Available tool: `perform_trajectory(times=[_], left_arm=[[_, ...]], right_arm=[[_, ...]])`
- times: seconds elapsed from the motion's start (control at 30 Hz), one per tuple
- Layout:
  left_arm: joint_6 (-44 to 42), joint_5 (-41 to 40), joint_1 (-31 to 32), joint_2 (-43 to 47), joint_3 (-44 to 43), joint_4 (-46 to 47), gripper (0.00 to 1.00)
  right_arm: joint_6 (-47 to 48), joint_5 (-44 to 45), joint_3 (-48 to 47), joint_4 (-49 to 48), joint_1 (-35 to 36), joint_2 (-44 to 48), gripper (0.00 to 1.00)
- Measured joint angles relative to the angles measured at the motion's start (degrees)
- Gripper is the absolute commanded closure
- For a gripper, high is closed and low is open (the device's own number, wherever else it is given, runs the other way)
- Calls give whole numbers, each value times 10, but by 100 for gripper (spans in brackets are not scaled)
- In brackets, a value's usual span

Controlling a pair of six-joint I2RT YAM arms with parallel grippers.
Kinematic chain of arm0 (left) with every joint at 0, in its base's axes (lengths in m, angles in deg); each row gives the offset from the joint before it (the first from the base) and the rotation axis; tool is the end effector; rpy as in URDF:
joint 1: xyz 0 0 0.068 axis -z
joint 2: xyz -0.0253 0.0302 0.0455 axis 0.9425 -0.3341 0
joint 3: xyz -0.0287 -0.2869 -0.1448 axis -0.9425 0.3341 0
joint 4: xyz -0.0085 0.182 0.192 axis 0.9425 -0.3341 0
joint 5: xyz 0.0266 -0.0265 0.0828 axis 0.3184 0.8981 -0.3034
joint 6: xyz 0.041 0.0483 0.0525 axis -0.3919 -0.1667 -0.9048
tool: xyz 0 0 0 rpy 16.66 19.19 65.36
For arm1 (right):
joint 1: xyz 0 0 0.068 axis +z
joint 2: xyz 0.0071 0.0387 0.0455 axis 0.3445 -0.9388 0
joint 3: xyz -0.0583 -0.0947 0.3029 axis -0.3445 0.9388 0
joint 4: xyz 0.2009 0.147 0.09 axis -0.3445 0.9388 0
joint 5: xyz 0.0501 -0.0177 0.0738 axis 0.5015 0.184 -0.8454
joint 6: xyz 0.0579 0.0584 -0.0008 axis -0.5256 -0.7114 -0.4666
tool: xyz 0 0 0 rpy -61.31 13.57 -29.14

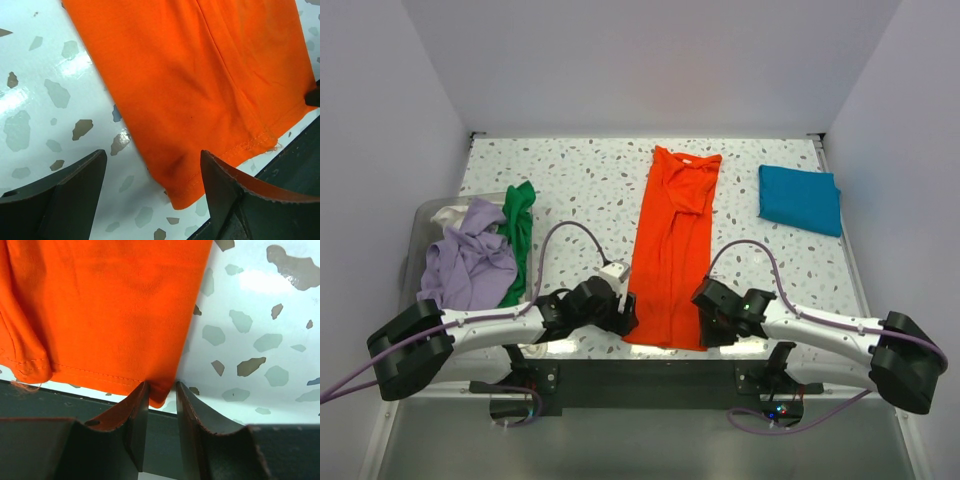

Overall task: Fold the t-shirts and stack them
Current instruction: Fold the tshirt

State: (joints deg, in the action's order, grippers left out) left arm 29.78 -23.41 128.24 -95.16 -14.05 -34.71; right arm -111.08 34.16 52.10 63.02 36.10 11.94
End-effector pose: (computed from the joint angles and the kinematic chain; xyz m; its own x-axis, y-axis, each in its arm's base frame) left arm 0.1239 -0.1845 0.1683 -0.7631 0.1423 -0.6305 0.4528 0.8137 -0.3644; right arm 0.0943 0.1299 0.1689 -0.9653 -0.0022 -0.2611 -0.0602 0.9750 0.2140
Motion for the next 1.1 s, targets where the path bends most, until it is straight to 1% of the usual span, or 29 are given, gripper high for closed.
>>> perform_trajectory(times=[0.17,0.23,0.5,0.67,0.77,0.87,0.9,0.93,0.97,1.0,1.03,1.1], left_arm=[[2,24,0,4,4,2,24],[6,35,0,9,10,5,28],[31,84,0,19,28,20,41],[49,96,2,27,42,30,46],[58,97,8,28,50,41,50],[69,97,13,24,57,53,65],[75,97,16,21,58,57,77],[79,96,17,17,59,60,82],[82,95,20,13,61,61,92],[85,93,22,10,62,64,95],[88,92,24,8,63,65,100],[91,92,28,5,63,70,100]], right_arm=[[-5,-1,7,-4,4,0,75],[-5,-3,9,-9,5,2,78],[-5,-5,12,-17,5,5,79],[-5,-5,13,-19,7,5,79],[-5,-5,14,-22,7,6,81],[-5,-7,16,-26,8,6,83],[-5,-8,16,-29,8,6,84],[-5,-11,17,-32,9,6,87],[-5,-13,18,-35,9,6,89],[-4,-16,19,-38,9,6,91],[-4,-17,20,-40,10,7,96],[-4,-18,20,-41,11,9,100]])
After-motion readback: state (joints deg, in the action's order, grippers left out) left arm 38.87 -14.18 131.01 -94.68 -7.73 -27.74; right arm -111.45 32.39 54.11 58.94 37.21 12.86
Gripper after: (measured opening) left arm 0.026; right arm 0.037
